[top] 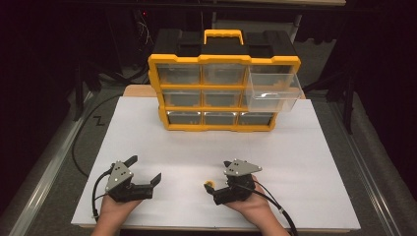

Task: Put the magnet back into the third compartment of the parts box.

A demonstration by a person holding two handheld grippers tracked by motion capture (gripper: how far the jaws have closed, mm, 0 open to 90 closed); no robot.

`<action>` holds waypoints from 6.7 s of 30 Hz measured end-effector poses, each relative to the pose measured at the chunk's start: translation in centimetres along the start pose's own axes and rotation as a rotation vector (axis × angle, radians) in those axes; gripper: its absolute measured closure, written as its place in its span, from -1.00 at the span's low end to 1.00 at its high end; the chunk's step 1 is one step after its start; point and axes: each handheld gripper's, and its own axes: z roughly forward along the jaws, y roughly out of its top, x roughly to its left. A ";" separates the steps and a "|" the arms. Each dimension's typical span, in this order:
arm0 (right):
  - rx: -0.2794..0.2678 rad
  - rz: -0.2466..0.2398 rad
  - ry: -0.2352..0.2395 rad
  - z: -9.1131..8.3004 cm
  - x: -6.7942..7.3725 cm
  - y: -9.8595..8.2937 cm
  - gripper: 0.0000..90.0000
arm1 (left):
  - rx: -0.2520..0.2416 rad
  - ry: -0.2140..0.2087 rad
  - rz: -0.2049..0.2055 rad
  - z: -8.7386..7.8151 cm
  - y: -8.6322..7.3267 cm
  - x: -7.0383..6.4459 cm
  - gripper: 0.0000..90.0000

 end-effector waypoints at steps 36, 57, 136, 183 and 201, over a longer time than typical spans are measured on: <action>0.208 -0.041 0.065 1.6 0.6 -0.5 0.12 | -0.005 -0.004 -0.007 -0.2 -0.1 0.2 -1.00; 0.221 -0.064 0.041 2.5 0.8 -0.4 0.37 | -0.003 -0.007 -0.014 -0.2 -0.1 0.3 -1.00; 0.127 -0.015 0.020 -2.9 -2.0 -0.4 0.45 | -0.010 -0.013 -0.015 0.0 -0.2 0.3 -1.00; 0.136 0.090 -0.112 -8.0 -6.7 -2.9 0.45 | 0.010 -0.014 -0.013 0.5 -0.1 0.4 -1.00; 0.278 0.106 -0.096 -7.6 -7.7 -1.7 0.45 | 0.029 -0.011 0.012 1.0 0.1 0.2 -1.00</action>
